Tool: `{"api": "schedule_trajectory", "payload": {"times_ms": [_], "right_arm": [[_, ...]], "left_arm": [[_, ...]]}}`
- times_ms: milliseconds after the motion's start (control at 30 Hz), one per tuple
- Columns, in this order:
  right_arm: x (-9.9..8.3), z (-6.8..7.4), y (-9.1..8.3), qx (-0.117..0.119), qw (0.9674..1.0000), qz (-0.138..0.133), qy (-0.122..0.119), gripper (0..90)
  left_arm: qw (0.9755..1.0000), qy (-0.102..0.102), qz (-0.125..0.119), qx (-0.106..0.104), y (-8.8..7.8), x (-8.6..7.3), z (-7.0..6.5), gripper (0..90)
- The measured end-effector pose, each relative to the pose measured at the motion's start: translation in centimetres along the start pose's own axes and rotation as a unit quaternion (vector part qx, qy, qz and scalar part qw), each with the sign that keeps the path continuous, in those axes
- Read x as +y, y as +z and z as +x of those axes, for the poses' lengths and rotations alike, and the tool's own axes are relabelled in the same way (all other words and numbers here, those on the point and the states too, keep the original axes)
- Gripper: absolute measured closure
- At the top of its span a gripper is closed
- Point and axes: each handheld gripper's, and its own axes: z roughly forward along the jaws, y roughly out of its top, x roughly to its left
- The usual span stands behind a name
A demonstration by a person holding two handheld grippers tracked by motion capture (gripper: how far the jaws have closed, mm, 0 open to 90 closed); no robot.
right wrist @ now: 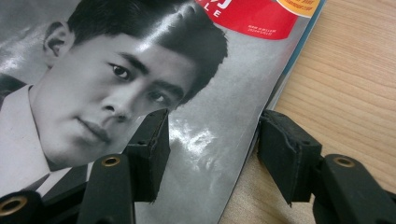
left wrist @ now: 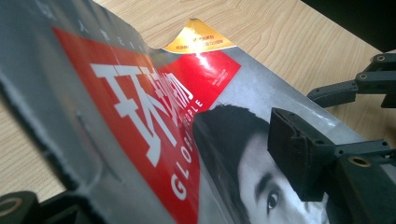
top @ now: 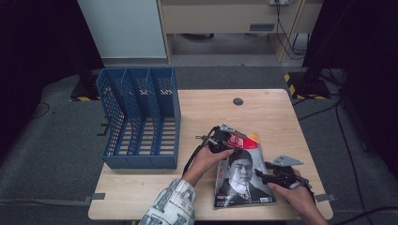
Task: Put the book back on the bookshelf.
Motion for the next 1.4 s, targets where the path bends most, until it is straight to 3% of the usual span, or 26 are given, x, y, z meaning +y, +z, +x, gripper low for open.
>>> {"api": "schedule_trajectory", "payload": {"times_ms": [233, 567, 767, 1100, 1400], "right_arm": [[0.0, 0.1, 0.0, 0.0, 1.0, -0.001, -0.004, 44.8], [0.0, 0.1, 0.0, -0.001, 1.0, -0.001, -0.004, 44.7], [0.0, 0.1, 0.0, -0.003, 1.0, -0.001, -0.002, 44.3], [0.0, 0.1, 0.0, -0.004, 1.0, -0.001, -0.005, 43.8], [0.1, 0.2, 0.1, -0.005, 1.0, 0.0, 0.001, 42.8]], "left_arm": [[0.9998, 0.006, 0.013, 0.011, 0.4, 0.1, 0.2, 42.0], [0.9997, -0.001, 0.014, 0.019, 0.1, 0.3, 0.2, 63.7], [0.9996, -0.009, 0.01, 0.024, -0.1, 0.4, -0.1, 71.1], [0.9994, -0.023, 0.005, 0.025, -0.5, 0.6, -0.4, 78.7], [0.9994, -0.018, -0.008, 0.027, -1.0, 0.8, -0.7, 81.1]]}}
